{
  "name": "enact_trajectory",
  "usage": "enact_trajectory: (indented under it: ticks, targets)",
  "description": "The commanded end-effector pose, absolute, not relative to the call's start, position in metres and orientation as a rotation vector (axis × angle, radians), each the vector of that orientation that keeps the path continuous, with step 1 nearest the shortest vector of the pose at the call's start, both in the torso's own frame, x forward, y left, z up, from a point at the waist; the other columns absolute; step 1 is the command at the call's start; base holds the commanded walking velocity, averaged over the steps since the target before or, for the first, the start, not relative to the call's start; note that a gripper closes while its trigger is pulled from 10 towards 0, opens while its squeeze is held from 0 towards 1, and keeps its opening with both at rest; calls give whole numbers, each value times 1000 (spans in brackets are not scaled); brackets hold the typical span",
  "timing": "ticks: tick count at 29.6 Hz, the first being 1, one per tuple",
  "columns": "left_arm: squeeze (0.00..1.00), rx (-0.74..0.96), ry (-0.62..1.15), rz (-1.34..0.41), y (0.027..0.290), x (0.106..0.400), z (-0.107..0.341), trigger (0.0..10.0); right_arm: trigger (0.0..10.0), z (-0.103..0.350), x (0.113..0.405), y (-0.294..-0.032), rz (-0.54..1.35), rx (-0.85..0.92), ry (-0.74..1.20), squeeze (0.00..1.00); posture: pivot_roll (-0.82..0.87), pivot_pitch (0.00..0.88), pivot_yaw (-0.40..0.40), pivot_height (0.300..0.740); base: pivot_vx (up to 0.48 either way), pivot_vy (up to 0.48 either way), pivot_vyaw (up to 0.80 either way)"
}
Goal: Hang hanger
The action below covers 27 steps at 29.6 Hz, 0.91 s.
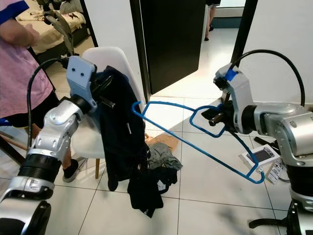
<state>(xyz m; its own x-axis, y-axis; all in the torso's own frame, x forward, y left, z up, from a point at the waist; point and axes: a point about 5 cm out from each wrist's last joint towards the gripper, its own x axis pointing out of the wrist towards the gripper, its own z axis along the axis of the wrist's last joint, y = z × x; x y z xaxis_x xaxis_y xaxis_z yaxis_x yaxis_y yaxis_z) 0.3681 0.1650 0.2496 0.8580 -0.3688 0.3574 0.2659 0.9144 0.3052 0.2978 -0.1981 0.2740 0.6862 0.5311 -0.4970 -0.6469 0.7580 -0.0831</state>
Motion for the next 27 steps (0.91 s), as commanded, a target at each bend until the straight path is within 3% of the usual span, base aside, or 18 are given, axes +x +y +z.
enact_trajectory:
  ticks: [1, 11, 27]
  targets:
    - [0, 238, -472, -335, 159, 369, 259, 10000, 10000, 275, 295, -183, 712, -269, 485, 0, -48, 0, 58, 740, 0, 0, 0]
    - [0, 208, -515, -362, 147, 367, 270, 10000, 10000, 258, 308, -170, 623, -210, 558, 0, -45, 0, 54, 740, 0, 0, 0]
    - [0, 160, -583, -421, 130, 358, 286, 10000, 10000, 248, 314, -183, 447, -269, 623, 0, -32, 0, 55, 740, 0, 0, 0]
